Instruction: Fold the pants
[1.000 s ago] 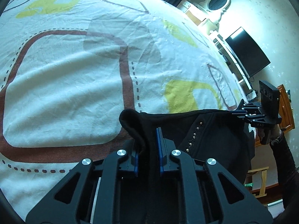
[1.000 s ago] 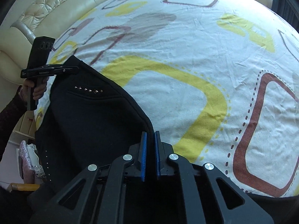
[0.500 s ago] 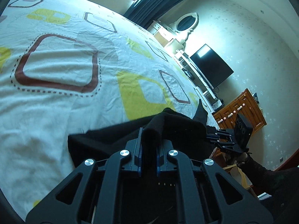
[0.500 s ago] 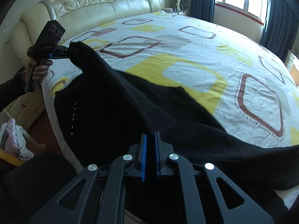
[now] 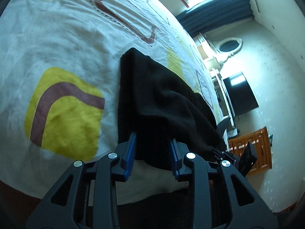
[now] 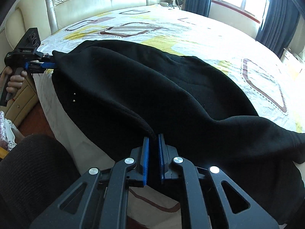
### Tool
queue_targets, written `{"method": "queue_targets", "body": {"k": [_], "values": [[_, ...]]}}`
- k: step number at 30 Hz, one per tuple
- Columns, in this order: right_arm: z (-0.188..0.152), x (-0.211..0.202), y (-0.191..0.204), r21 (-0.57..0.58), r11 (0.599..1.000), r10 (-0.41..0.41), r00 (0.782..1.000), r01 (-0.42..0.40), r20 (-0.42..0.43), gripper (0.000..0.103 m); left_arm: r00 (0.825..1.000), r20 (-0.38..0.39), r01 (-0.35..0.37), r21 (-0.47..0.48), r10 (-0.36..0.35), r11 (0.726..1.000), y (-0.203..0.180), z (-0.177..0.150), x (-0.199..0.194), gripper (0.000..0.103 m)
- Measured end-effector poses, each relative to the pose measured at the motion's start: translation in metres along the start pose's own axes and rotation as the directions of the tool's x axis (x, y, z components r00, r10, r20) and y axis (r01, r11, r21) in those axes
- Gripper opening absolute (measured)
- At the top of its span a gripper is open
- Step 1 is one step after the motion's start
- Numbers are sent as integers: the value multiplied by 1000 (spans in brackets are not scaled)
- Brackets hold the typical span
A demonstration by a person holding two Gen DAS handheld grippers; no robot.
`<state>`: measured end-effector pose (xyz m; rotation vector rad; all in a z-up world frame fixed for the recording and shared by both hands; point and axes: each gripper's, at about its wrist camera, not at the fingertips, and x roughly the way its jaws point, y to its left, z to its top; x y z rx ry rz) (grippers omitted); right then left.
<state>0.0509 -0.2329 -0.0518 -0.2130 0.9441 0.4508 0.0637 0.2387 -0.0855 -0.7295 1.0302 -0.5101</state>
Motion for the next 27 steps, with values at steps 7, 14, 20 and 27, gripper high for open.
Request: {"method": "queue_targets", "body": {"k": [7, 14, 20, 27], "values": [[-4, 1, 1, 21, 1000, -5, 1000, 5, 2, 11, 995, 98, 6, -175, 11, 984, -16, -23, -9, 44], [-5, 2, 0, 28, 1000, 0, 1000, 0, 2, 13, 991, 107, -49, -251, 78, 967, -19, -24, 15, 48], [-6, 1, 2, 33, 999, -5, 1000, 5, 10, 13, 976, 139, -120, -312, 170, 942, -16, -14, 23, 9], [-8, -19, 15, -10, 999, -41, 997, 42, 59, 13, 957, 175, -158, -347, 230, 924, -20, -18, 8, 7]]}}
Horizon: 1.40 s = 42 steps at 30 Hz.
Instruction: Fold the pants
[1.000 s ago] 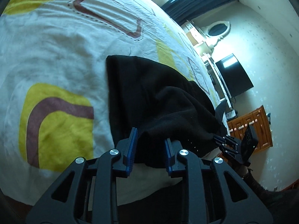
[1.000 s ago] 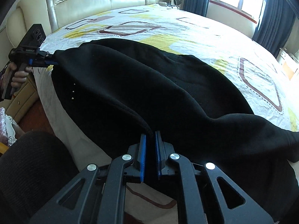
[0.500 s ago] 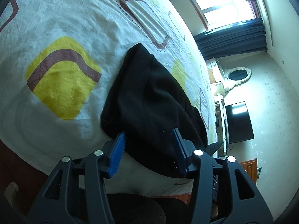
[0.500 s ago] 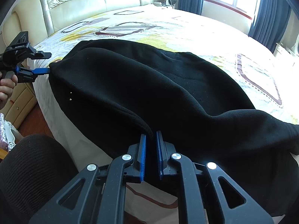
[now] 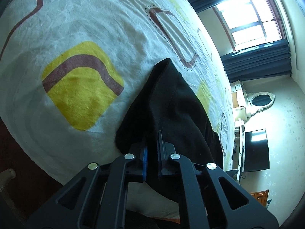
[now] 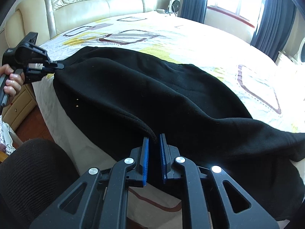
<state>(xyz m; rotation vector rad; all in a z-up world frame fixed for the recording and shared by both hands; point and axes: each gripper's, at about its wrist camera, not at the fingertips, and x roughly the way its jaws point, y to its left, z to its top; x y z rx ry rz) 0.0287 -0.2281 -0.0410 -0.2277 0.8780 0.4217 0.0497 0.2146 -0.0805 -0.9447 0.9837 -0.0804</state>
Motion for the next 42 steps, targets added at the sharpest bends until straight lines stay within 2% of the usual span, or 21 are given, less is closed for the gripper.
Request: {"method": "queue_targets", "body": {"k": [4, 6, 9, 12, 14, 16, 18, 20, 22, 26, 28, 29, 31, 33, 34, 35, 36, 37, 39, 40, 42], "values": [[-9, -1, 15, -47, 999, 3, 1000, -4, -29, 13, 999, 28, -24, 72, 22, 997, -4, -1, -11, 7], [-14, 6, 19, -60, 998, -3, 999, 0, -46, 13, 998, -9, -53, 90, 54, 994, 4, -3, 1, 7], [-13, 4, 10, 10, 999, 47, 998, -47, -52, 17, 1000, -20, 1, 44, 0, 999, 18, -1, 3, 10], [-13, -13, -16, 158, 972, 179, 984, -175, -12, 57, 999, -15, 34, 9, -33, 999, 24, 1, -8, 16], [-17, -30, -48, 275, 935, 222, 975, -222, 33, 60, 1000, -1, 13, 10, -13, 1000, 27, 2, -19, 29], [-29, -46, -95, 414, 881, 223, 973, -227, 58, 61, 999, 24, -29, 22, 28, 999, 30, 2, -30, 40], [-49, -70, -153, 547, 817, 161, 983, -183, 88, 61, 997, 43, -63, 42, 61, 997, 32, 1, -38, 41], [-75, -97, -218, 661, 742, 60, 993, -113, 102, 61, 995, 52, -87, 51, 85, 995, 33, 2, -40, 44], [-112, -128, -289, 773, 635, -78, 993, -16, 84, 61, 993, 56, -107, 41, 105, 993, 33, 3, -40, 46], [-182, -165, -407, 889, 421, -269, 961, 179, -66, 61, 991, 56, -126, 47, 123, 991, 16, 3, -30, 48], [-207, -166, -444, 892, 361, -307, 938, 272, -161, 61, 990, 58, -129, 55, 126, 990, 3, 0, -23, 53], [-216, -164, -457, 881, 350, -322, 924, 318, -206, 61, 990, 60, -129, 56, 126, 990, -2, -1, -20, 56], [-230, -148, -475, 874, 354, -281, 929, 332, -239, 61, 991, 51, -125, 57, 122, 991, -14, -7, -13, 58], [-243, -130, -484, 899, 337, -203, 954, 281, -222, 60, 985, 70, -163, 74, 158, 984, -26, -12, -9, 66], [-245, -125, -484, 902, 342, -194, 959, 264, -207, 49, 981, 83, -184, 93, 177, 979, -32, -15, -8, 68], [-238, -120, -478, 889, 377, -195, 960, 262, -200, 38, 976, 96, -208, 114, 198, 971, -38, -16, -8, 68], [-231, -115, -475, 871, 427, -163, 968, 243, -190, 12, 972, 112, -221, 130, 207, 967, -42, -18, -9, 68], [-221, -111, -469, 845, 475, -150, 969, 245, -196, 12, 968, 132, -231, 140, 213, 963, -46, -19, -12, 68], [-201, -118, -457, 756, 561, -225, 941, 337, -253, 11, 961, 165, -247, 143, 223, 958, -54, -20, -14, 68], [-192, -124, -457, 729, 579, -271, 930, 365, -250, 11, 958, 180, -250, 139, 224, 958, -57, -22, -15, 68], [-186, -145, -468, 724, 577, -344, 916, 379, -205, 11, 954, 198, -254, 129, 226, 958, -63, -23, -16, 68]]}}
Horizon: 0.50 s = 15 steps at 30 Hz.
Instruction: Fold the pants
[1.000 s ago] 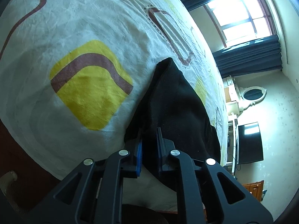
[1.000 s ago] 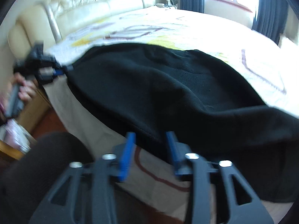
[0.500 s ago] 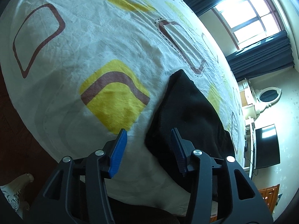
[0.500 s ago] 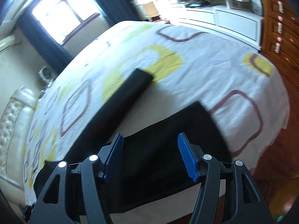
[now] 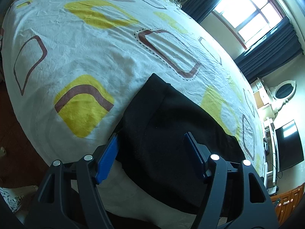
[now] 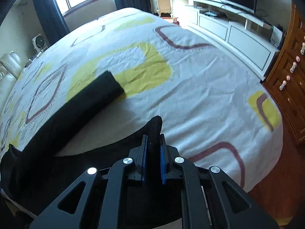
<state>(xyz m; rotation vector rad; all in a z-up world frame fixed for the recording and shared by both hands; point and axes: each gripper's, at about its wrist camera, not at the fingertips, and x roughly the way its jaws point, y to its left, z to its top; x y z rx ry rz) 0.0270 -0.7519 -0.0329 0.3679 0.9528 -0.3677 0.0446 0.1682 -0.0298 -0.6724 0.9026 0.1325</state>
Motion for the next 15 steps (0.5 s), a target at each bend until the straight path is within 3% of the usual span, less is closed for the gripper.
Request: {"method": "queue_targets", "body": {"k": [2, 5, 6, 8, 9, 10, 12, 15], "values": [[3, 5, -9, -17, 999, -38, 999, 38, 16, 11, 1000, 15, 2, -1, -2, 1000, -7, -3, -2, 68], [-9, 39, -26, -3, 998, -68, 995, 68, -71, 13, 1000, 25, -7, 35, 6, 999, -17, -9, 1, 68], [-15, 43, -34, 31, 999, -34, 997, 36, -72, 16, 999, 28, -19, 52, 17, 998, -20, -11, 2, 68], [-19, 38, -58, 163, 985, 65, 998, -61, -20, 34, 999, 29, -28, 74, 26, 997, -23, -14, 4, 68], [-21, 34, -73, 241, 966, 98, 995, -95, 2, 47, 999, 30, -29, 77, 27, 997, -24, -14, 4, 68], [-24, 27, -85, 310, 944, 110, 994, -113, 27, 53, 999, 31, -26, 75, 23, 997, -23, -13, 5, 68], [-35, 14, -108, 435, 885, 151, 986, -165, 67, 60, 1000, 26, -15, 65, 13, 998, -21, -12, 5, 70], [-60, 8, -124, 542, 797, 275, 959, -266, 68, 60, 1000, 23, 5, 34, -5, 999, -16, -10, 5, 71]]}}
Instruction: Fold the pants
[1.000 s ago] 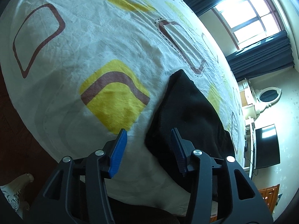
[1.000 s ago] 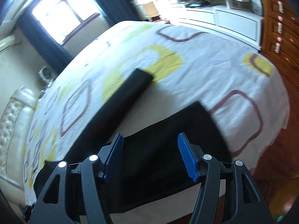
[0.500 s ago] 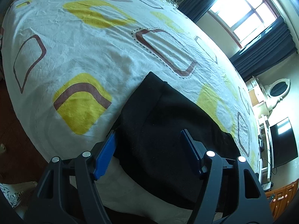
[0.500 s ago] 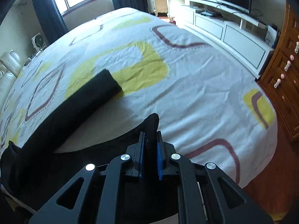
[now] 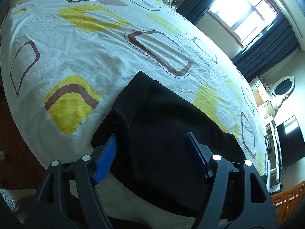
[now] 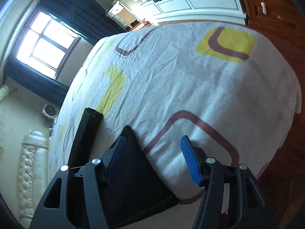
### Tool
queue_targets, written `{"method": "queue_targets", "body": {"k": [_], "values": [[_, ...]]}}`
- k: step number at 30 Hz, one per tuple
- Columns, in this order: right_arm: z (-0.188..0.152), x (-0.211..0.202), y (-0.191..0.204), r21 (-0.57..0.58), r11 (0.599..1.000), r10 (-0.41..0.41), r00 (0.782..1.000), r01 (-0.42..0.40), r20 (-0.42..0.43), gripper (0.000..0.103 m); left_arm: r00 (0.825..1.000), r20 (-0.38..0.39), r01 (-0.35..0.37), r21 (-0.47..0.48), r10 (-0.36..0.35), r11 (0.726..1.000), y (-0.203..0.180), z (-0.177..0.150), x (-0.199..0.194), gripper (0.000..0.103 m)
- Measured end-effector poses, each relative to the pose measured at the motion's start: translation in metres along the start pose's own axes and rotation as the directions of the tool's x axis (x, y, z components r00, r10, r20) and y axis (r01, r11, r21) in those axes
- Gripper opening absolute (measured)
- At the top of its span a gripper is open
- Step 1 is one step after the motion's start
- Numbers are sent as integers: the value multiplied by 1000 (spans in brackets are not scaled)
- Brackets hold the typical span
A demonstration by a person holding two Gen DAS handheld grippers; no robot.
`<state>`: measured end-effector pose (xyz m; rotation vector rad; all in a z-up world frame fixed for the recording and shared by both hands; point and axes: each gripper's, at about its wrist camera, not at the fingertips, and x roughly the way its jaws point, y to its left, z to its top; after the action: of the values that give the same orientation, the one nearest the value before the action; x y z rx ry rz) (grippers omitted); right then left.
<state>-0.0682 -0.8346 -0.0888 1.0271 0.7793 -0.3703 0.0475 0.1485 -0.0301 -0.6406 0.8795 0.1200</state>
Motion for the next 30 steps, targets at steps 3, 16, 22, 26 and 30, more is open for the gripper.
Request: {"method": "queue_targets", "body": {"k": [3, 16, 22, 26, 30], "values": [[-19, -7, -6, 26, 999, 33, 999, -32, -32, 58, 1000, 1, 5, -14, -5, 1000, 3, 0, 1, 71], [-20, 1, 69, 59, 991, 111, 986, -119, 126, 67, 1000, -15, 25, -62, -26, 998, 7, -4, 3, 82], [-21, 97, 123, 123, 969, 215, 976, -216, 25, 66, 996, -69, 47, -168, -59, 985, 21, -10, 15, 92], [-17, 130, 144, 115, 979, 169, 986, -169, 9, 27, 994, -101, 21, -226, -45, 974, 32, -13, 24, 100], [-19, 118, 170, 11, 992, 124, 991, -125, 50, 7, 991, -119, 22, -253, -54, 967, 38, -16, 29, 100]]}}
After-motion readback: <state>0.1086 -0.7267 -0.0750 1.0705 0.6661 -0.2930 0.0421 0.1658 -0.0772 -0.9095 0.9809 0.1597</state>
